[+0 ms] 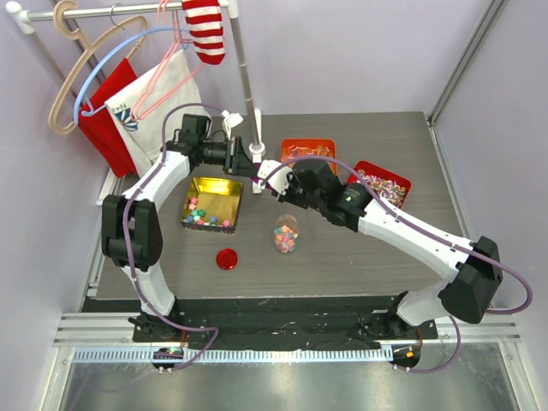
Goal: Pack the candies
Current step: Adjust the spatula, then scoop the fake candies from the storage box.
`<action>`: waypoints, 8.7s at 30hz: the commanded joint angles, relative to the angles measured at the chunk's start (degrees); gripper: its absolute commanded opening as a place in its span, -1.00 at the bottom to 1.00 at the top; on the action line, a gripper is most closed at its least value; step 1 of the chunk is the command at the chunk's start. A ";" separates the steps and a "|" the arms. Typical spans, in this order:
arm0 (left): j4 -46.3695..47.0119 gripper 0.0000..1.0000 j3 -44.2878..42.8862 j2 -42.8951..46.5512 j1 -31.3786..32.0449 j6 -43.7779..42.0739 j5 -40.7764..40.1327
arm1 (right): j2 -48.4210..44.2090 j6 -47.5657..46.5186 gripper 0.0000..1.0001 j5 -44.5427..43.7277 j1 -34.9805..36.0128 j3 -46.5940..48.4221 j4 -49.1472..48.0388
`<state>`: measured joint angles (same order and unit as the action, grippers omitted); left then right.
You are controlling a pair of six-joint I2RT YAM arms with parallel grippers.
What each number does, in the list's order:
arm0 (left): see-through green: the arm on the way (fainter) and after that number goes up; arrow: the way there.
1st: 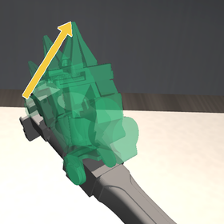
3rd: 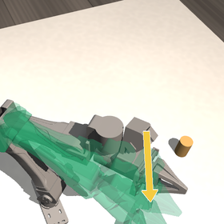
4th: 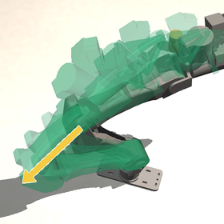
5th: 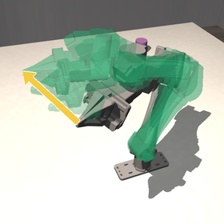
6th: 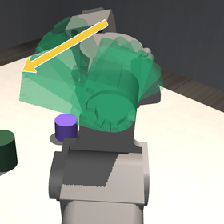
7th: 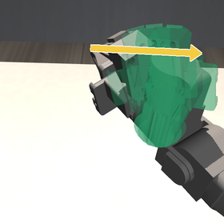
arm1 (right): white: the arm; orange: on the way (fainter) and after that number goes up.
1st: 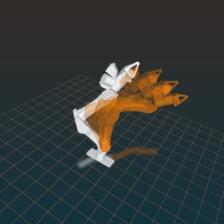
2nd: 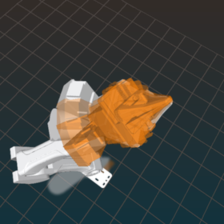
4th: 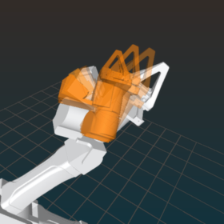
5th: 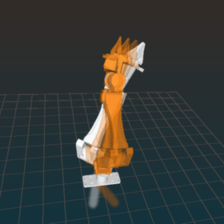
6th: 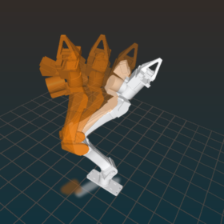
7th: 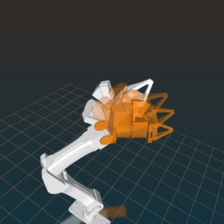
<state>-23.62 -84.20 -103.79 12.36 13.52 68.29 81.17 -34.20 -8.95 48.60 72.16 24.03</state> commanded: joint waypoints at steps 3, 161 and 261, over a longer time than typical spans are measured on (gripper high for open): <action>-0.47 -0.91 -2.46 -0.01 1.61 0.90 4.57 | -0.48 0.00 -0.98 -1.77 0.71 1.05 -3.82; 28.52 -0.99 28.30 17.03 -10.69 -7.38 -55.63 | 5.23 -13.61 -0.98 -6.52 0.89 18.62 22.81; 20.63 -1.00 25.67 20.56 -1.55 -0.16 -73.57 | 44.61 -12.12 -0.98 -19.53 16.62 39.65 9.11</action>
<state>-9.61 -54.61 -85.06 10.11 10.28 -7.38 130.78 -42.33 -26.33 65.98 116.88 46.24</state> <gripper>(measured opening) 0.031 0.332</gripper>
